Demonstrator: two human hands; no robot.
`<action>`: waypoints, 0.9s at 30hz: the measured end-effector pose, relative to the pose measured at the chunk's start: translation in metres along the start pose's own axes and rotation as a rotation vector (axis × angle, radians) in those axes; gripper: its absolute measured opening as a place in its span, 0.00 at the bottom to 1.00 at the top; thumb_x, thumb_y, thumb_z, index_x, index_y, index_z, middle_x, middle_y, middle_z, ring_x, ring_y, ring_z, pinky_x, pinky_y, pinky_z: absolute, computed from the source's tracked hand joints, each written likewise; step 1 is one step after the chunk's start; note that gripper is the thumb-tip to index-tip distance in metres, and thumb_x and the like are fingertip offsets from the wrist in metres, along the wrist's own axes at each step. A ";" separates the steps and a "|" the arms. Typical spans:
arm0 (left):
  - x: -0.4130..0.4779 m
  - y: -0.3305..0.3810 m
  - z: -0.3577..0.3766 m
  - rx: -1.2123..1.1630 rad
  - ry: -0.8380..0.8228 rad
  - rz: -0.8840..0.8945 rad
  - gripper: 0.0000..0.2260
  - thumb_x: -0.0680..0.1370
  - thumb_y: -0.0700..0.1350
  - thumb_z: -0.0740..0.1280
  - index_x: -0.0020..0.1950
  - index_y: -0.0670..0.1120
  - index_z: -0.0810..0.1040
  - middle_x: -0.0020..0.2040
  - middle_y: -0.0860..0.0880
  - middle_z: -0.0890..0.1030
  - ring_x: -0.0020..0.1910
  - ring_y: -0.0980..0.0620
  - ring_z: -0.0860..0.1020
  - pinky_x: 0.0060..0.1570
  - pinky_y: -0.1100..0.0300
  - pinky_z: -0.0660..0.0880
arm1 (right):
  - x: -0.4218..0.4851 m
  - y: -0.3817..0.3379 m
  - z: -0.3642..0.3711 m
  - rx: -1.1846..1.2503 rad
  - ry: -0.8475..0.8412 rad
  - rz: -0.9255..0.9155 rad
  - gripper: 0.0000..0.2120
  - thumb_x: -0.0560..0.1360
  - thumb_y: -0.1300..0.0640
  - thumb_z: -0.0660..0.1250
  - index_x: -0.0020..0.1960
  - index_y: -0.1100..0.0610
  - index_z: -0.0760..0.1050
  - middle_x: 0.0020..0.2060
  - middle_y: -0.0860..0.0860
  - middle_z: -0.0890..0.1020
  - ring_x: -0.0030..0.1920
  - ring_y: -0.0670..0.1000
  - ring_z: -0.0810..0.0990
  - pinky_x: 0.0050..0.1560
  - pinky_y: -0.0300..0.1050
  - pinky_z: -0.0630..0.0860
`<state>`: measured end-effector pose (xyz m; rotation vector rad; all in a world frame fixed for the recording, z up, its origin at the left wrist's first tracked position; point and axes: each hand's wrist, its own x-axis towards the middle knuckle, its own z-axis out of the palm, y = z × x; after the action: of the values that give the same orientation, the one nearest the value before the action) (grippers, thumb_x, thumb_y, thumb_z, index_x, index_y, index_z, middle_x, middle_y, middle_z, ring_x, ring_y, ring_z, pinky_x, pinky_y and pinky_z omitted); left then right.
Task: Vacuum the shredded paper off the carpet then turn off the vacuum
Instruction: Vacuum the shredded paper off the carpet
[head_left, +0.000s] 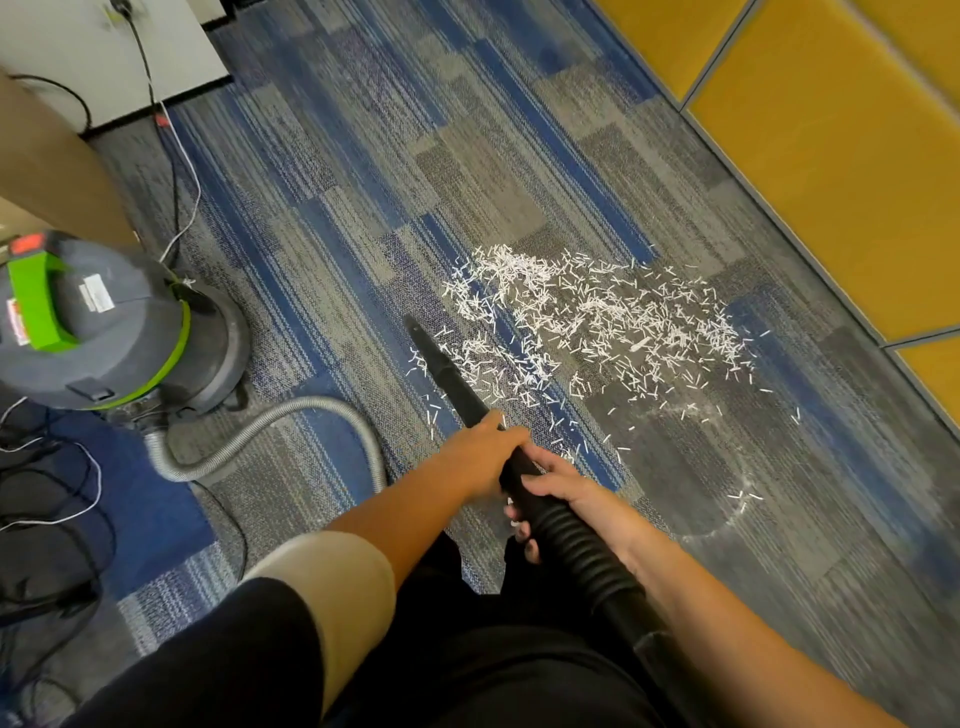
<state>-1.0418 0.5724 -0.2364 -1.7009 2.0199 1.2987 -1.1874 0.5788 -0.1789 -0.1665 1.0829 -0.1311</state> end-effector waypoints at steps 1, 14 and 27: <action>0.000 -0.002 0.001 0.003 0.004 0.003 0.15 0.75 0.43 0.67 0.60 0.48 0.68 0.63 0.43 0.64 0.55 0.39 0.75 0.46 0.52 0.70 | 0.001 0.000 -0.001 0.007 0.003 0.007 0.27 0.77 0.65 0.60 0.70 0.44 0.62 0.34 0.61 0.75 0.26 0.55 0.76 0.25 0.43 0.76; 0.015 0.032 0.031 -0.031 0.005 -0.022 0.15 0.74 0.45 0.68 0.58 0.50 0.67 0.58 0.45 0.66 0.53 0.40 0.76 0.50 0.49 0.74 | -0.015 -0.004 -0.041 -0.010 0.022 0.073 0.24 0.78 0.64 0.58 0.70 0.46 0.62 0.36 0.61 0.75 0.26 0.55 0.75 0.25 0.44 0.76; 0.039 0.083 0.031 -0.071 0.022 -0.034 0.16 0.75 0.43 0.67 0.60 0.47 0.67 0.58 0.44 0.66 0.53 0.39 0.76 0.50 0.48 0.74 | -0.041 -0.032 -0.082 -0.120 0.051 0.054 0.25 0.78 0.64 0.58 0.70 0.44 0.64 0.33 0.61 0.76 0.25 0.55 0.75 0.24 0.43 0.76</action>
<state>-1.1381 0.5635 -0.2401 -1.7799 1.9705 1.3618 -1.2798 0.5492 -0.1746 -0.2427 1.1460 -0.0223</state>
